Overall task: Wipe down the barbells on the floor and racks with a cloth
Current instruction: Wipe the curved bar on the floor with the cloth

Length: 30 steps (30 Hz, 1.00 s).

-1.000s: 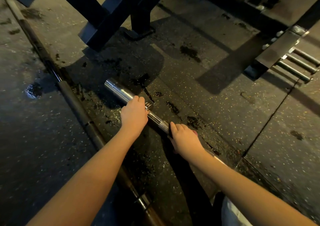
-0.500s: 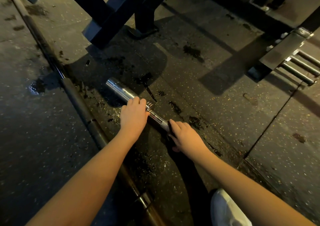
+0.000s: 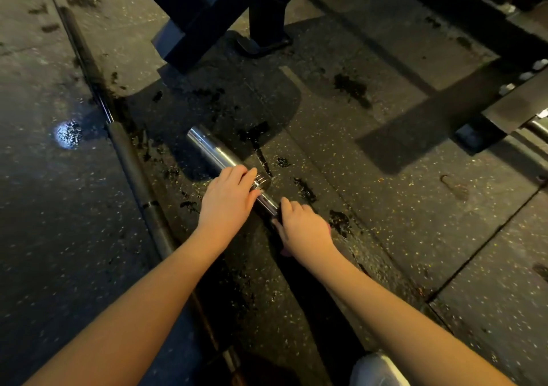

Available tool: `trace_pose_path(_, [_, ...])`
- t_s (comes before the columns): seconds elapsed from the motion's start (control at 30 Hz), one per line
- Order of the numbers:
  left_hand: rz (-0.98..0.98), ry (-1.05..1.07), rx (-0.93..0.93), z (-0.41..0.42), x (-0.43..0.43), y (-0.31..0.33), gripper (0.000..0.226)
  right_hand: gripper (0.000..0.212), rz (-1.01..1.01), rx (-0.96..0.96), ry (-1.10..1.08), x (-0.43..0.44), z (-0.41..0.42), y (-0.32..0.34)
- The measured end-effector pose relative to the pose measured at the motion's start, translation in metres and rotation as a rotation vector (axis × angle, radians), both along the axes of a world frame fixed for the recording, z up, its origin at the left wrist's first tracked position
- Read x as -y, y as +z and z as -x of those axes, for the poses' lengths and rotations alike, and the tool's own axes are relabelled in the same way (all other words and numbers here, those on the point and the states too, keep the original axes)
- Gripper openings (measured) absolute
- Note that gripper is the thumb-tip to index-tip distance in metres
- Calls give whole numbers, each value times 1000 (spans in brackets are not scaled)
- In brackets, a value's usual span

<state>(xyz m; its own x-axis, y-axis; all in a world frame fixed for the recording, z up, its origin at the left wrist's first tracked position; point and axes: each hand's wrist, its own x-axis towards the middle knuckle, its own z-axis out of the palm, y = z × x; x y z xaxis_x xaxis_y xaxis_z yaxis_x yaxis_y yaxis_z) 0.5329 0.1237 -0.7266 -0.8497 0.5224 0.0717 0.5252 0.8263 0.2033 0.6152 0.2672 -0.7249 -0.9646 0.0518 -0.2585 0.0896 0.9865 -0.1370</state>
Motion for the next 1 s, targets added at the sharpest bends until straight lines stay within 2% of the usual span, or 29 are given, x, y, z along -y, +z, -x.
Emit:
trace_pose_path(0.1, [3,-13,34,5,-2,4,49,67,101,-36,-23,-21,-48,-7])
trace_pose_path(0.2, [23,-30,39,7,-2,4,49,92,131,-90,-65,-38,-101,-21])
trace_pose_path(0.23, [27,-25,36,7,-3,4,49,89,104,-136,-90,-40,-102,-28])
trace_pose_path(0.3, [34,-6,30,5,-5,3,49,62,53,-192,-96,-38,-86,-34])
trace_pose_path(0.37, [56,-6,28,6,-11,6,48,43,47,-127,-114,-32,-62,-18])
trace_pose_path(0.4, [68,-9,25,8,-14,7,48,42,51,-65,-126,-30,-53,-11])
trace_pose_path(0.5, [103,0,8,12,-25,8,48,43,66,-44,-143,-30,-29,-7])
trace_pose_path(0.63, [143,10,9,15,-37,10,47,39,113,-122,-77,-29,-8,-9])
trace_pose_path(0.77, [124,-13,53,15,-34,15,46,54,287,-170,-42,-54,-73,-26])
trace_pose_path(0.87, [77,-9,74,11,-31,18,45,67,225,-241,-78,-60,-116,-37])
trace_pose_path(0.93, [82,7,93,10,-30,19,47,62,171,-235,-98,-56,-107,-40])
trace_pose_path(1.0, [105,8,118,11,-32,20,49,46,156,-219,-115,-48,-81,-31])
